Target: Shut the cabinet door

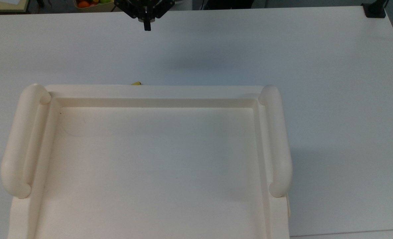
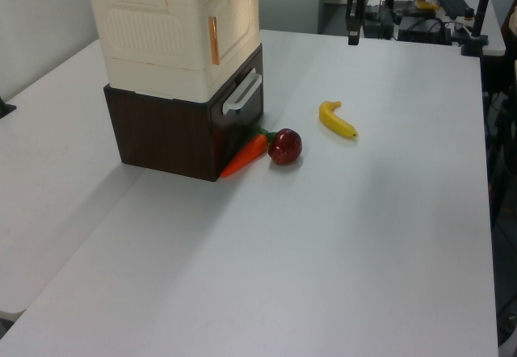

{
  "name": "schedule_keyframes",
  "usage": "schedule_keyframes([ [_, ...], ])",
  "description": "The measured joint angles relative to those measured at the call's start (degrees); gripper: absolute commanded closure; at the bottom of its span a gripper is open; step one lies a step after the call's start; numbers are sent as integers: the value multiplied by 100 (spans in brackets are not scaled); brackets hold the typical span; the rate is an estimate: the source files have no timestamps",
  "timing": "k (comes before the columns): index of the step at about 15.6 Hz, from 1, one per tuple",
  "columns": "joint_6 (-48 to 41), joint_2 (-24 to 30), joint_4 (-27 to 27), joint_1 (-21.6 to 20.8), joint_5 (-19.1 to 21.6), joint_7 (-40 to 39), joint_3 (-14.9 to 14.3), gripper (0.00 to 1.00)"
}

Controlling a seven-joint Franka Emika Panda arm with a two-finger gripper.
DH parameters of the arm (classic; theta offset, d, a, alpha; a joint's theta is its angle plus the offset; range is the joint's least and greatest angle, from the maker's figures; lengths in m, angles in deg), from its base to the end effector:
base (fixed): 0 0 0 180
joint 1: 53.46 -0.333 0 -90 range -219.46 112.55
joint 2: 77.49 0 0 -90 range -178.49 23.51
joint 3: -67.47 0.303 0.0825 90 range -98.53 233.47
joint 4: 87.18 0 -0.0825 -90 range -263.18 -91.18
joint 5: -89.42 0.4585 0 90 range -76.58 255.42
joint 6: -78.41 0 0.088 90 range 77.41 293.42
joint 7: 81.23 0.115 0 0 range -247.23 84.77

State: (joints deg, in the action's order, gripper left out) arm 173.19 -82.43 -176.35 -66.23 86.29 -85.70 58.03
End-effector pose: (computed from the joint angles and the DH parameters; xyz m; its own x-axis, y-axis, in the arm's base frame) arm 0.6596 0.0362 0.5642 0.9900 0.1408 0.0073 0.1400 -0.9877 0.0693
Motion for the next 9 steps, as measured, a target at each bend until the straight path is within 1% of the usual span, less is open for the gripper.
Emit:
schedule_keyframes([
  [1,0,25,-27,0,-5,0,0,57],
  [2,0,37,-38,0,-6,0,0,39],
  [3,0,37,-39,0,-7,0,-2,18],
  [4,0,37,-39,7,-10,0,-5,1],
  [9,0,40,-43,98,-10,0,-7,0],
])
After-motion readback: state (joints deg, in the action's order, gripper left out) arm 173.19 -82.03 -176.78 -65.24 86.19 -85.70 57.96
